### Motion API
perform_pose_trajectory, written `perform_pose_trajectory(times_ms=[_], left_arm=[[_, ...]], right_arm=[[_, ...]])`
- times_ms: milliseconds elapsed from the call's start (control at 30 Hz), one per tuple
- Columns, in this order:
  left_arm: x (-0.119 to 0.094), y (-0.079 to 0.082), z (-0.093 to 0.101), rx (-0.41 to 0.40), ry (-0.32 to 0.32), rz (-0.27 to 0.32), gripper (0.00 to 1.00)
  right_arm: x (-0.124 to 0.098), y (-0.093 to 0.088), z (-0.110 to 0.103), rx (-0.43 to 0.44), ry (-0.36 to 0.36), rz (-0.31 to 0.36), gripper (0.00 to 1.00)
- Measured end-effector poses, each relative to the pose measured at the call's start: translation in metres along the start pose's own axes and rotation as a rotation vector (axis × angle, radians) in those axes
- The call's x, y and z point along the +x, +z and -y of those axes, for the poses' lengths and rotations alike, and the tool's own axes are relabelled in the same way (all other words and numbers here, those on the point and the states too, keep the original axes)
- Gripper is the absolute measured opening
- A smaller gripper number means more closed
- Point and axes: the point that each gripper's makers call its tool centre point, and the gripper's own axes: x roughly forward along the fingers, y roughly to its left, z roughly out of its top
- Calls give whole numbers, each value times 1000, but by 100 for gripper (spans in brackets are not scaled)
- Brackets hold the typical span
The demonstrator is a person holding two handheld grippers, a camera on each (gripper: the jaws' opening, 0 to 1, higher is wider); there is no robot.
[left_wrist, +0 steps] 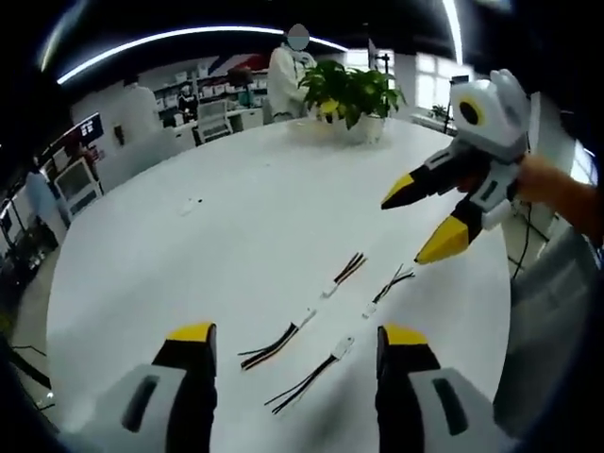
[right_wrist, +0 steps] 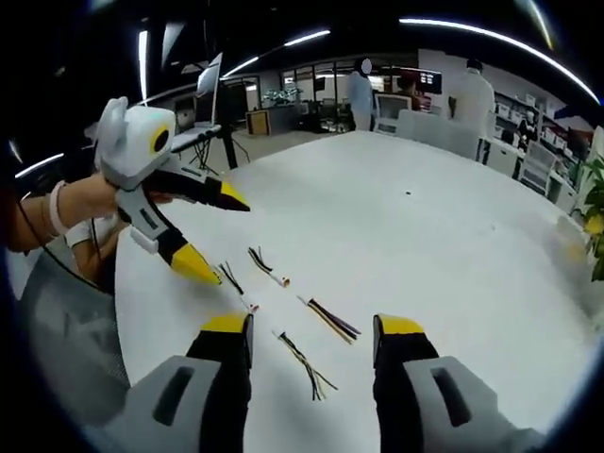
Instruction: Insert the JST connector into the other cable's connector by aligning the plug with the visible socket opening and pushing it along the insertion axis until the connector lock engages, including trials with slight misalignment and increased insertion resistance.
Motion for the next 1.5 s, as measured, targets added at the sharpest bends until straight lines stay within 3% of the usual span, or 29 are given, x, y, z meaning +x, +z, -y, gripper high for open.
perform_pose_trajectory(times_ms=[300, 567, 667, 800, 1000, 1200, 1500], left_arm=[[8, -6, 1, 26, -25, -10, 53], [19, -7, 9, 108, -87, -18, 37], [22, -6, 12, 127, -107, -18, 35], [25, -3, 18, 149, -159, 9, 26], [32, -9, 13, 153, -174, -5, 25], [40, -9, 5, 165, -205, 37, 22], [48, -12, 11, 189, -268, 72, 15]], right_arm=[[10, -5, 3, -48, 47, -14, 42], [20, -8, -8, -187, 169, -13, 35], [25, -9, -11, -191, 202, -8, 31], [30, -9, -15, -172, 248, 14, 28], [37, -7, -16, -168, 299, 58, 23], [50, -9, -13, -168, 356, 82, 17], [67, -10, -5, -167, 364, 101, 15]])
